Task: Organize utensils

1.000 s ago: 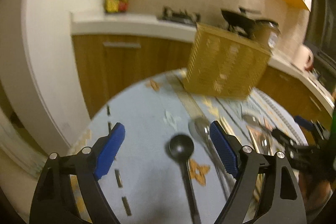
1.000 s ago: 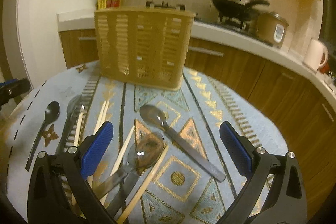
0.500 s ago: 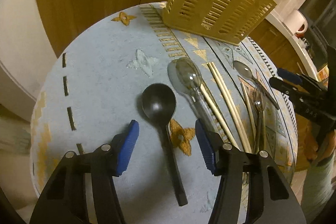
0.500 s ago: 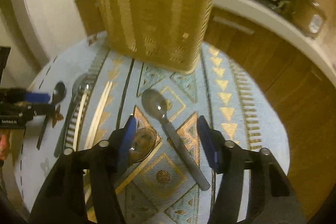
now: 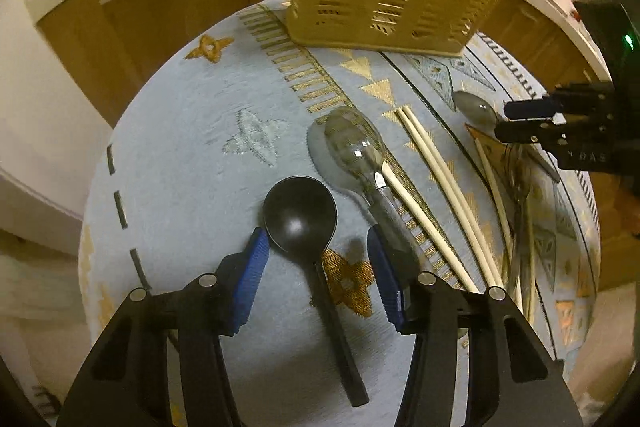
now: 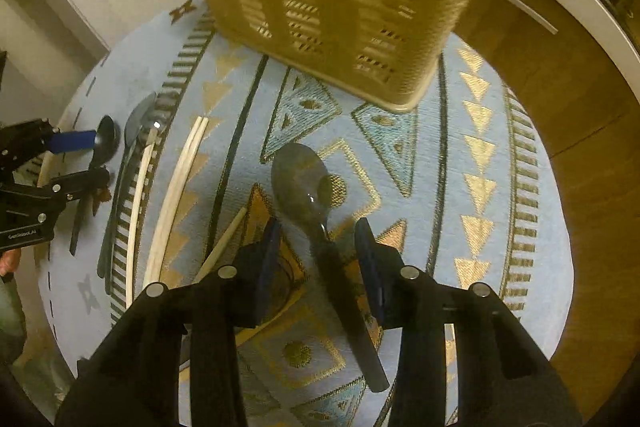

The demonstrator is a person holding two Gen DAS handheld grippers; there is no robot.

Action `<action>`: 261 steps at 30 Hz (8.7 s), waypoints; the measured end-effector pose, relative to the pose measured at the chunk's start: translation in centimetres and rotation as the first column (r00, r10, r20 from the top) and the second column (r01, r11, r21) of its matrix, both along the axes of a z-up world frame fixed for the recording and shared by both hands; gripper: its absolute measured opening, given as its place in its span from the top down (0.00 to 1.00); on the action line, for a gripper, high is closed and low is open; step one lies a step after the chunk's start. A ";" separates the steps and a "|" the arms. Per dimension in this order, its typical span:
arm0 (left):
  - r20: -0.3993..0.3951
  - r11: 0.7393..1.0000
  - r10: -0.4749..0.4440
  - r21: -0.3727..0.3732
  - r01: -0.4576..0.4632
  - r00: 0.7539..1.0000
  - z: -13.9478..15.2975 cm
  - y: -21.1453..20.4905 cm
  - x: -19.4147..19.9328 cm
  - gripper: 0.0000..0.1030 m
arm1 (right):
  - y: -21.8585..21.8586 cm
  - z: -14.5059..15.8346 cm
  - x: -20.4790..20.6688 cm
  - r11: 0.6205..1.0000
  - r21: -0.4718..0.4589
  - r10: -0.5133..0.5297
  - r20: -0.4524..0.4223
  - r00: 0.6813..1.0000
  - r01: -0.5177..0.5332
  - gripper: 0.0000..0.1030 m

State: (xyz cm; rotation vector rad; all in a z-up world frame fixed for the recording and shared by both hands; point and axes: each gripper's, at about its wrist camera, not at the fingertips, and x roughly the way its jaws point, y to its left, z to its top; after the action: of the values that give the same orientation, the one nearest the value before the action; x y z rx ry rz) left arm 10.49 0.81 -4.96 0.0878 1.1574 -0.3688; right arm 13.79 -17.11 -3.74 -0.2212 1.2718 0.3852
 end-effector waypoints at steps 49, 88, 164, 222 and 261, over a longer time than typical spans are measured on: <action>0.491 0.954 0.114 -0.298 0.043 0.864 12.8 -0.9 -1.2 0.95 | -2.4 13.3 -7.8 0.926 0.362 -0.104 0.509 0.854 -0.103 0.91; 0.628 0.912 0.277 -0.411 0.008 0.727 11.3 -2.5 11.0 0.75 | -4.2 13.3 3.2 0.856 0.496 -0.479 0.657 0.582 0.144 0.89; 0.061 0.999 0.048 -0.030 -0.046 0.997 -1.2 -3.9 1.9 0.77 | 4.8 -1.2 -6.9 0.909 0.203 -0.347 -0.119 0.930 0.365 0.90; 0.046 0.999 -0.003 0.046 0.001 0.999 -1.0 -2.2 2.7 0.88 | 5.4 -0.4 -6.1 0.915 0.273 -0.268 -0.142 0.953 0.298 0.78; 0.142 0.997 0.041 -0.066 -0.032 0.989 0.3 -1.1 1.1 0.91 | 8.3 0.8 -5.4 0.950 0.208 -0.235 -0.020 0.972 0.234 0.90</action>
State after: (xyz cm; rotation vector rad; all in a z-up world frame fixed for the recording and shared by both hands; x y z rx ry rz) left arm 11.63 -0.26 -4.70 0.0364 1.0032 -0.3607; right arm 8.37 -8.80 -2.96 0.1080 1.2272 0.3099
